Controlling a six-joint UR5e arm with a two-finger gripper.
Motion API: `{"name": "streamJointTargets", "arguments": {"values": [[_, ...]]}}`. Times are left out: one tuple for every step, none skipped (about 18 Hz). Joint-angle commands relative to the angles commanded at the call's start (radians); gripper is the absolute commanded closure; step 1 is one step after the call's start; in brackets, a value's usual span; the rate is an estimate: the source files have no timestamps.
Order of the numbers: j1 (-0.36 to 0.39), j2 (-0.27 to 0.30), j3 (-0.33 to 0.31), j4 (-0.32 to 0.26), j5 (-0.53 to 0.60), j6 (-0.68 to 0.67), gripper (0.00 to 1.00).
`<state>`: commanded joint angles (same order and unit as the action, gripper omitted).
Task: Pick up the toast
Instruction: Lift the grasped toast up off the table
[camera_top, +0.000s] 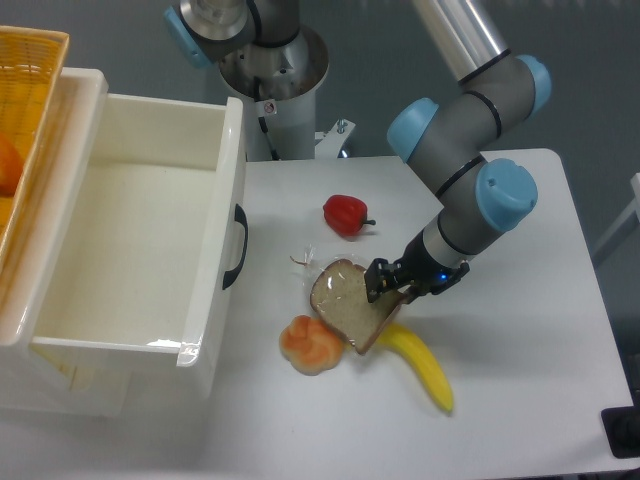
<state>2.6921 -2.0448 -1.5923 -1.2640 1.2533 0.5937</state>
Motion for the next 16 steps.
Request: {"name": "streamJointTargets", "arguments": {"values": [[0.0,0.0,0.0,0.0,0.002,-0.002,0.59],[0.0,0.0,0.003,0.0,0.002,-0.003,0.67],[0.0,0.002,0.006,0.0,0.002,-0.003,0.7],[0.0,0.002,0.006,-0.002,0.002,-0.008,0.77],[0.0,0.002,0.006,-0.003,0.003,-0.011,0.86],[-0.002,0.003,0.006,-0.005,0.005,-0.011,0.94],[-0.005,0.005,0.005,-0.008,0.005,-0.012,1.0],[-0.006,0.006,0.005,-0.011,0.006,-0.015,1.0],[-0.009,0.005,0.005,-0.011,0.006,-0.029,1.0],[-0.014,0.005,0.006,-0.011,0.008,-0.046,1.0],[-0.017,0.006,0.012,-0.012,0.009,-0.054,1.0],[-0.02,0.009,0.014,-0.012,0.009,-0.054,1.0],[-0.023,0.015,0.015,-0.014,0.009,-0.054,1.0],[-0.031,0.023,0.018,-0.014,0.009,-0.054,1.0],[-0.032,0.031,0.023,-0.018,0.009,-0.054,1.0],[-0.032,0.037,0.026,-0.034,0.009,-0.054,1.0]]}}
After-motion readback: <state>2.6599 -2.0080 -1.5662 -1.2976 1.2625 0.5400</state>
